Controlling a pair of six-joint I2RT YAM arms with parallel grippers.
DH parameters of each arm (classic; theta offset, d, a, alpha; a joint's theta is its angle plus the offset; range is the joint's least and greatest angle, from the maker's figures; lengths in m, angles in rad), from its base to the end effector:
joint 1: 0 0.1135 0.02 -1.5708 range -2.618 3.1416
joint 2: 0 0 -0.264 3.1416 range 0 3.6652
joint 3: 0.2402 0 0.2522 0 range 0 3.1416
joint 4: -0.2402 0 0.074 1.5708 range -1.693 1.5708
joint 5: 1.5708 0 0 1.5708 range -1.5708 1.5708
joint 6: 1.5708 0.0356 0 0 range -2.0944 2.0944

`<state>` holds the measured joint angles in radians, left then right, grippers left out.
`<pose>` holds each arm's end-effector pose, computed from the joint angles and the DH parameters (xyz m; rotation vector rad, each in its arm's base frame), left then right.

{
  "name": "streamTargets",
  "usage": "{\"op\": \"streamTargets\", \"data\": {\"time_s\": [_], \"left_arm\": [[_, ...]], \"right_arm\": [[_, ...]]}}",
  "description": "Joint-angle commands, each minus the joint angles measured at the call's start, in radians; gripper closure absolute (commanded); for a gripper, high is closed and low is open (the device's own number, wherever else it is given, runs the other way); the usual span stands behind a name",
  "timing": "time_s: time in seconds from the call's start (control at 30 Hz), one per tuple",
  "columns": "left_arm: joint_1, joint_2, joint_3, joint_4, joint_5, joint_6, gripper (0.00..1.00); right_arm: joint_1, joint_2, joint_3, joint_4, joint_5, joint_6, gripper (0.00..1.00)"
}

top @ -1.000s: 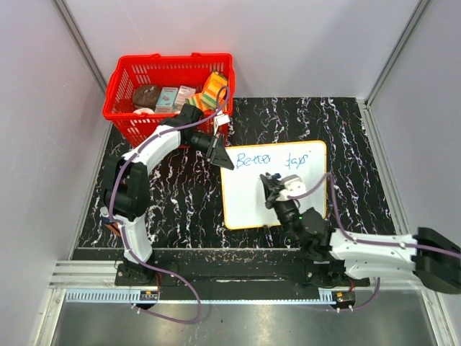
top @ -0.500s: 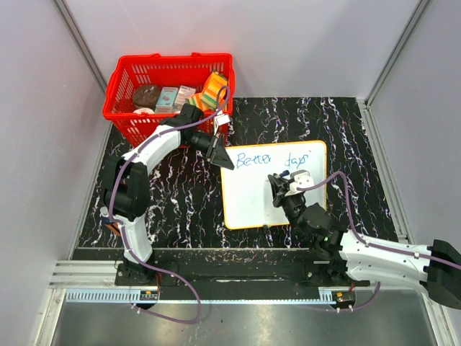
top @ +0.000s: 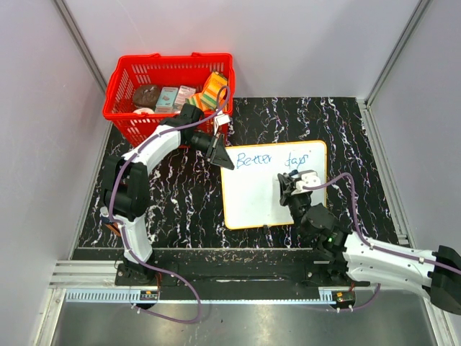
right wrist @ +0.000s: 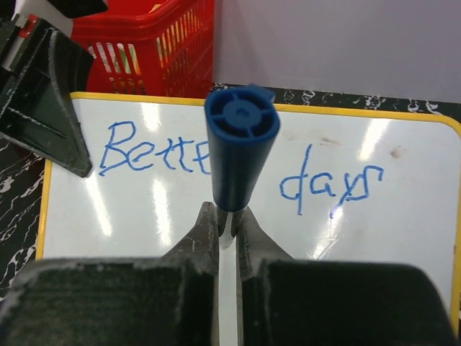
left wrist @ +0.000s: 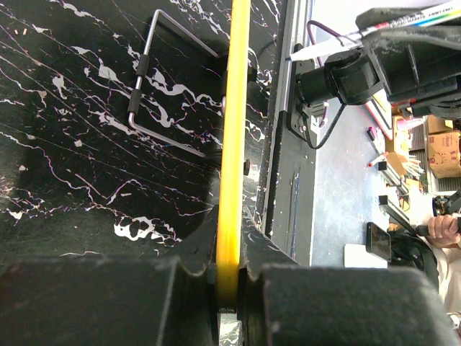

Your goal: Write a sentence on the whiteboard

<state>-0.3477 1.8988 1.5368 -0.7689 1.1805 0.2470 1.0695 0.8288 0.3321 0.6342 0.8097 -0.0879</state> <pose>0.3579 -0.1647 0.2536 1.0139 2.1205 -1.5815 0.1106 0.1482 0.2576 -0.1794 1.4689 0.2166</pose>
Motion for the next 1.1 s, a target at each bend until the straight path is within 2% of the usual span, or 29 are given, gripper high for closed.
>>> {"op": "streamTargets", "data": {"time_s": [0.0, 0.3, 0.67, 1.07], "left_arm": [[-0.010, -0.043, 0.009, 0.039, -0.214, 0.081, 1.00], [-0.010, -0.041, 0.009, 0.037, -0.214, 0.081, 1.00], [-0.010, -0.041, 0.008, 0.037, -0.209, 0.084, 1.00], [-0.010, -0.043, 0.008, 0.037, -0.206, 0.084, 1.00]], "right_arm": [[-0.019, -0.069, -0.021, -0.034, 0.074, 0.017, 1.00], [-0.046, -0.023, -0.005, -0.065, 0.118, 0.034, 1.00], [-0.105, 0.016, 0.002, -0.077, 0.088, 0.083, 1.00], [-0.129, 0.018, -0.015, 0.041, 0.045, 0.071, 1.00]]}}
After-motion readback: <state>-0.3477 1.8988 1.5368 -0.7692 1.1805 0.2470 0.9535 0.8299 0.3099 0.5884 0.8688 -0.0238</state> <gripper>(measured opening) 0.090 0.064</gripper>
